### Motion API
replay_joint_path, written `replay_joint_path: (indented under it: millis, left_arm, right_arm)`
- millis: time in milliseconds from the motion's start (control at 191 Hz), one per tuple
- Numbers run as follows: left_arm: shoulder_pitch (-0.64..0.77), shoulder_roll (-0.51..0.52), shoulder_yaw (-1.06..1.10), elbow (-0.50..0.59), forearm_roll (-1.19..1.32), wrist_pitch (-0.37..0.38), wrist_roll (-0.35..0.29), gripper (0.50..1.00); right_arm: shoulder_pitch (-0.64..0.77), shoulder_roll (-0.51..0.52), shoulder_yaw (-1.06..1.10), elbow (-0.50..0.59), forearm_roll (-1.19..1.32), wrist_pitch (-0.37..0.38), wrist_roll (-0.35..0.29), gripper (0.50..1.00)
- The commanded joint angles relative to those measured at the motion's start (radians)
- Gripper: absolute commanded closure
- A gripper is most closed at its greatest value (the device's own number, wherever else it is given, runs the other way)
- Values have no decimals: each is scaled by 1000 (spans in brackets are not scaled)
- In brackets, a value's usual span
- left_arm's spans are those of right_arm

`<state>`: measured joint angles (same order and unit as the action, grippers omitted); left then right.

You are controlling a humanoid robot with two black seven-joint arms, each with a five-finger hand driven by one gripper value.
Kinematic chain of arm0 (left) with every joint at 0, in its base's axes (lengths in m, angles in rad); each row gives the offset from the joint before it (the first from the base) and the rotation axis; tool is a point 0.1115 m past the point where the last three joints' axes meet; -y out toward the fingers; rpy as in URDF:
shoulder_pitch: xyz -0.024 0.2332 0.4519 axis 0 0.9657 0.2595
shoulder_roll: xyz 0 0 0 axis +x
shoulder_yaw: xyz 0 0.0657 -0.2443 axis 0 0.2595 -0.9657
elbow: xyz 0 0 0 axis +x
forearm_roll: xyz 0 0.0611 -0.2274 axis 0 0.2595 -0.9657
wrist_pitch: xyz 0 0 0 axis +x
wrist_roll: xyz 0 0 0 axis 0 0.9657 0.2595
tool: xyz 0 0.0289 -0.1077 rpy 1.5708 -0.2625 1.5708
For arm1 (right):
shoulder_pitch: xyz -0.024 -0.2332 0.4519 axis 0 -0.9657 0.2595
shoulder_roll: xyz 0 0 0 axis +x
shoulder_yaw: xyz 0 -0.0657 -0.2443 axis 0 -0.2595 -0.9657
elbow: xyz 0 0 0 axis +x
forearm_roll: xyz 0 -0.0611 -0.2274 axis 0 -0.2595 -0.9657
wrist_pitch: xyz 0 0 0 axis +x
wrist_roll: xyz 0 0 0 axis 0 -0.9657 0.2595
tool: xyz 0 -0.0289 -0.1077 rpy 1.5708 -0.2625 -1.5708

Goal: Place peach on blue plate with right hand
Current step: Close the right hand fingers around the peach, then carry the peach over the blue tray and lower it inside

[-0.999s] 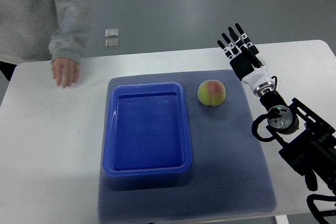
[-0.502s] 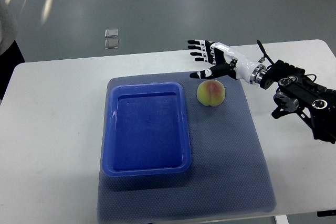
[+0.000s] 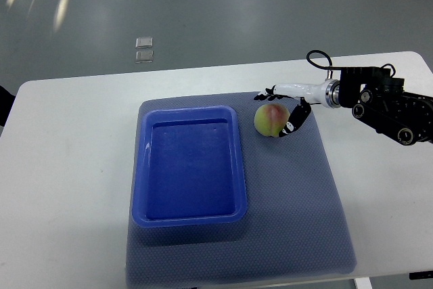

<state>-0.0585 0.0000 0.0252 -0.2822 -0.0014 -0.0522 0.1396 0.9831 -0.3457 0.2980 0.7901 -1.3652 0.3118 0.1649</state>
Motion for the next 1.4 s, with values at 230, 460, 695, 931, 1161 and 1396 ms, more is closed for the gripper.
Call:
replay_joint_path:
  millis: [230,460,695,931,1161,1396]
  left_arm:
    - [0,0,1,1,0,2,0,500]
    - [0,0,1,3,0,2,0,500]
    - [0,0,1,0,0,2,0,500]
    - [0,0,1,0,0,0,0,500]
    - [0,0,1,3,0,2,0,500]
    - [0,0,1,9,0,2,0,500]
  right_arm:
    - [-6,-9,0,18,5,-10,4,810]
    - [9,-47,15,51,21,4,5,914]
    - [201,-213,10,238,219,107,-5,910]
    - [264,-234,-17,308,242,115,-11,910]
    - [212,-10,-89,299,284,-79,-11,901]
    - [172,224,-206,169,270,-138,-11,891]
